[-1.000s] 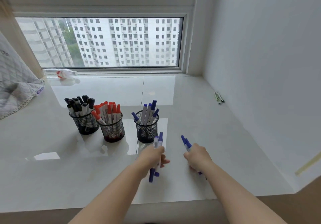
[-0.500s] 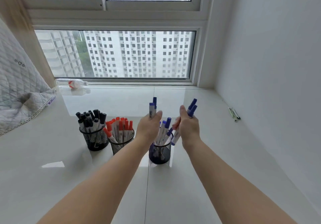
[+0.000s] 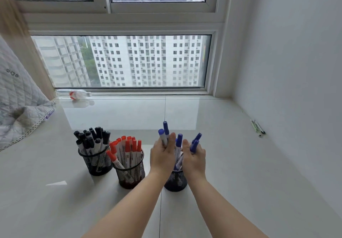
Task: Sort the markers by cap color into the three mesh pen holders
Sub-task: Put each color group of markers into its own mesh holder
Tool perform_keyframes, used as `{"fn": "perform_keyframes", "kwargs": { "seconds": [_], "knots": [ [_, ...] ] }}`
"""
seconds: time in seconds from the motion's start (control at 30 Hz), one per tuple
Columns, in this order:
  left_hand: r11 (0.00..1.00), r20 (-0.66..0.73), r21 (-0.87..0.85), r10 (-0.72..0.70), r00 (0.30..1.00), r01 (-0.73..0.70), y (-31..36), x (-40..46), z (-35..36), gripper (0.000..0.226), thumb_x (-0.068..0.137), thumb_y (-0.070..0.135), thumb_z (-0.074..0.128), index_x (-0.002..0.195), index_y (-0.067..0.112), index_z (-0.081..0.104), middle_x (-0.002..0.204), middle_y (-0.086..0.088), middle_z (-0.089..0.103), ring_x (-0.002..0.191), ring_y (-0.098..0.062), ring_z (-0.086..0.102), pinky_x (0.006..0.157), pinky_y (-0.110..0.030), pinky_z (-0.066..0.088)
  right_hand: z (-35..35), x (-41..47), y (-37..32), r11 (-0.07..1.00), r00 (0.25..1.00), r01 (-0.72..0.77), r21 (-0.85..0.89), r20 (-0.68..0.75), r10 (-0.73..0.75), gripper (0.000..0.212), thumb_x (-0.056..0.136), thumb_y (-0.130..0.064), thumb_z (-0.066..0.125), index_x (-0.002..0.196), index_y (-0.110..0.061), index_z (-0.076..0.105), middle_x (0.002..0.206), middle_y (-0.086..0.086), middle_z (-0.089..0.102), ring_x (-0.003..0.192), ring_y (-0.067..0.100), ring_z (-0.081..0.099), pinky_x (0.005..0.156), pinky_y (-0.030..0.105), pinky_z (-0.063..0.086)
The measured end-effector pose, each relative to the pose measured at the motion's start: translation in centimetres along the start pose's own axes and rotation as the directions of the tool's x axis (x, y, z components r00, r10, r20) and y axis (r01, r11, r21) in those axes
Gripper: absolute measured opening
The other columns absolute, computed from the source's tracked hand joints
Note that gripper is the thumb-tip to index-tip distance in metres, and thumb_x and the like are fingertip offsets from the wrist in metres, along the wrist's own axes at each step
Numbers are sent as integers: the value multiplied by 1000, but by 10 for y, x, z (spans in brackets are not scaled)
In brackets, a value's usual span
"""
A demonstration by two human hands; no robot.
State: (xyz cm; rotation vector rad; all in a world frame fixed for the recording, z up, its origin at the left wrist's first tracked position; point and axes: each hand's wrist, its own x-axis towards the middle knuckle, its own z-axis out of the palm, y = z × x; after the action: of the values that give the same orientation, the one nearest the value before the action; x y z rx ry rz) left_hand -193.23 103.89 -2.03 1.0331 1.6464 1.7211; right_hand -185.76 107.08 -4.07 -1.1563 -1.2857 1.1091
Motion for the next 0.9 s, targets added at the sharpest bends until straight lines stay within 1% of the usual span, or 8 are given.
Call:
{"fn": "perform_keyframes", "kwargs": {
  "seconds": [0.13,0.2,0.27,0.37,0.43,0.5,0.6,0.9],
  "knots": [
    [999,-66,38,4,998,-2,-20,-6,0,31,90,39,54,63,25,54,64,1,60,61,-17,57,58,-36,46,-1,-2,13,1000,1000,-2,-8,4,2,24,92,-30,53,71,-23,46,86,9,55,76,23,56,64,29,46],
    [991,-46,111,77,996,-72,-26,-8,1,27,92,33,51,67,27,54,76,-1,57,70,-19,57,64,-26,46,-2,-3,16,1000,999,7,-26,33,-6,17,93,-28,53,76,-27,48,85,0,57,74,16,58,59,21,41],
    [977,-37,189,112,993,-103,-30,-9,2,25,94,30,49,74,19,61,86,5,49,80,-17,55,70,-17,44,-4,-3,17,999,999,3,-37,51,-1,15,92,-29,53,79,-28,48,81,-5,57,72,10,57,58,20,40],
    [977,-67,206,72,995,-56,-34,-8,4,31,93,28,51,94,1,66,105,3,44,99,-18,53,89,-29,45,-7,-3,19,995,996,-13,-95,86,22,17,92,-31,52,76,-28,47,80,-6,57,73,8,55,60,22,42],
    [980,-52,194,53,997,-42,-34,-9,4,23,91,25,55,96,5,66,112,2,42,96,-10,54,88,-26,45,-9,-3,19,990,994,-8,-140,106,23,20,91,-30,53,72,-28,48,81,-4,57,72,10,54,60,21,41],
    [982,-30,182,62,998,-55,-32,-10,2,2,87,21,61,87,20,63,106,5,45,87,-3,56,79,-21,46,-12,-2,17,989,996,30,-142,84,-18,20,89,-27,57,70,-28,49,79,-4,56,67,8,52,55,14,38],
    [977,-47,206,72,996,-61,-33,-12,-1,19,84,20,63,80,35,51,93,7,49,77,-5,56,64,-15,42,-16,-1,15,992,998,57,-112,39,-53,15,88,-26,57,75,-28,51,75,-7,58,63,4,53,51,7,39],
    [973,-11,212,-87,996,87,-33,-19,-7,25,81,18,64,90,31,44,94,1,62,85,-15,60,69,-28,45,-20,-7,13,965,992,27,-260,125,6,24,95,-27,46,71,-28,44,65,-8,50,57,8,45,52,21,34]
  ]
}}
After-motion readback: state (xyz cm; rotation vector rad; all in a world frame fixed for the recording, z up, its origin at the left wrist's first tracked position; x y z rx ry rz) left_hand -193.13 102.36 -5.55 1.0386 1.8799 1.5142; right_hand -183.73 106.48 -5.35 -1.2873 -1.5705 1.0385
